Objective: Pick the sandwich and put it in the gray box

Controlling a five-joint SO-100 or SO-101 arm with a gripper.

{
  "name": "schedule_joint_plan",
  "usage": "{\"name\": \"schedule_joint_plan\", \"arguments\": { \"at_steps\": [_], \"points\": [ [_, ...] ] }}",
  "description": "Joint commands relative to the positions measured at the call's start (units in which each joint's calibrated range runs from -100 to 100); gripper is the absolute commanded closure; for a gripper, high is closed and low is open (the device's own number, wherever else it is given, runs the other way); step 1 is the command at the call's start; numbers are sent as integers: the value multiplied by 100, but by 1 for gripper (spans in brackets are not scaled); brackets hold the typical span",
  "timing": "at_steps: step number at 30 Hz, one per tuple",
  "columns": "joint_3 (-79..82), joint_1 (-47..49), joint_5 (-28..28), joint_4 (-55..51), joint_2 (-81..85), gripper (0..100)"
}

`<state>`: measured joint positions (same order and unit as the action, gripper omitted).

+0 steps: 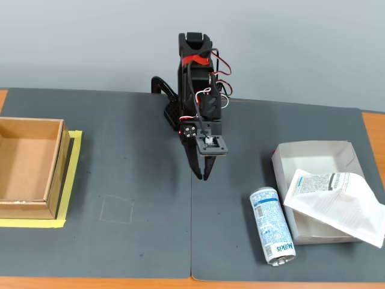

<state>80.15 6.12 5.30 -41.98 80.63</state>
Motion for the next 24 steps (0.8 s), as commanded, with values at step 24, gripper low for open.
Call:
{"name": "schedule_joint_plan", "arguments": {
  "at_steps": [24],
  "points": [
    [1958, -444, 30, 14, 1606, 98]
  ]
}}
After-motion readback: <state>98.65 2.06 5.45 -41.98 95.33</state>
